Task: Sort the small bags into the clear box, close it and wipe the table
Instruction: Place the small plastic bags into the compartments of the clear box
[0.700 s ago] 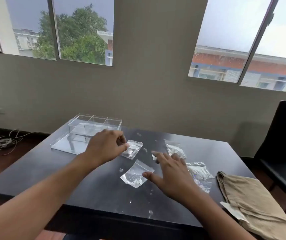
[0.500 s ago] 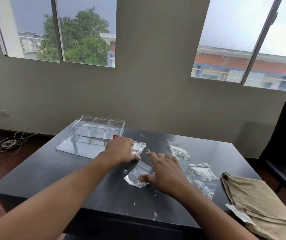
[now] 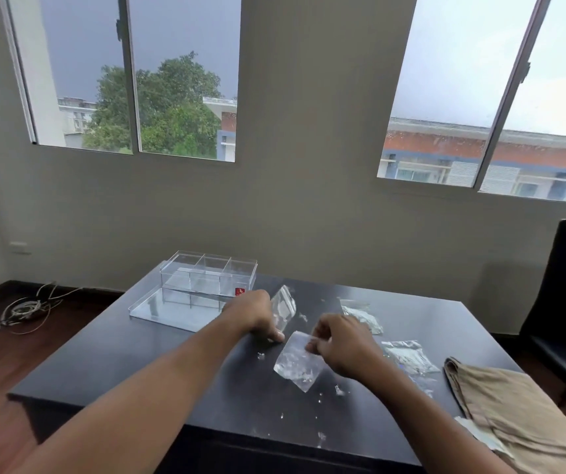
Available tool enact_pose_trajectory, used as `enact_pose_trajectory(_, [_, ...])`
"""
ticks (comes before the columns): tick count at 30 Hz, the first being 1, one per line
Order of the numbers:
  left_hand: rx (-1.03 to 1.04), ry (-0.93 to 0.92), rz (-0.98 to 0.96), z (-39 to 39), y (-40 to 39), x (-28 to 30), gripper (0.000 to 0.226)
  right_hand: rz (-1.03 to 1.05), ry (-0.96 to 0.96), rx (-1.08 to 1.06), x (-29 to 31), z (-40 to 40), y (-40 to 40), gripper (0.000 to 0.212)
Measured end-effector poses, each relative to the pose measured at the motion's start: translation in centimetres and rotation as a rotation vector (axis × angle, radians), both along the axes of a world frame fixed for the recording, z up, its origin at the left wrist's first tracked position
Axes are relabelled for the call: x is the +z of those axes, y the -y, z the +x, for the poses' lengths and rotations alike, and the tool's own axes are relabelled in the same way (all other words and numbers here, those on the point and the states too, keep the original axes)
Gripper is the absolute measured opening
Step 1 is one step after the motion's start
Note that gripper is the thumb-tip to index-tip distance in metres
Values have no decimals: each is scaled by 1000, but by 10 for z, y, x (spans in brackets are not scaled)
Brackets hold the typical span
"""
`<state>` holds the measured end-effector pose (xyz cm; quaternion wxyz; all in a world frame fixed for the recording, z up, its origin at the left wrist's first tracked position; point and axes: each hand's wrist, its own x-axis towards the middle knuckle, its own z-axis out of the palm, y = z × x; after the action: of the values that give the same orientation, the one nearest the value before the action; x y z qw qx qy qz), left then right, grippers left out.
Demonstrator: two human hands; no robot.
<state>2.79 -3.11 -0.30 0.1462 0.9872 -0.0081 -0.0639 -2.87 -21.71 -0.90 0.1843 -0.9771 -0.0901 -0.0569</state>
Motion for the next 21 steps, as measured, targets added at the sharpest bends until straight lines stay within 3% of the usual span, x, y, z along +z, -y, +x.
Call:
enact_pose_trajectory(3, [-10, 113, -121, -1, -7, -1, 31, 154, 64, -18, 7, -1, 7, 21])
enact_pose_trajectory(6, [-14, 179, -279, -1, -22, 8, 35, 271, 135, -19, 20, 1, 12, 16])
enact_pose_trajectory(9, [22, 290, -403, 3, -49, 20, 20, 328, 208, 4, 37, 9, 8, 13])
enact_pose_trajectory(14, [200, 499, -459, 19, -112, 35, 20, 422, 271, 53, 63, 40, -17, 14])
enact_pose_trajectory(21, [423, 591, -407, 46, -191, 29, 16, 453, 245, 120, 71, 107, -63, 8])
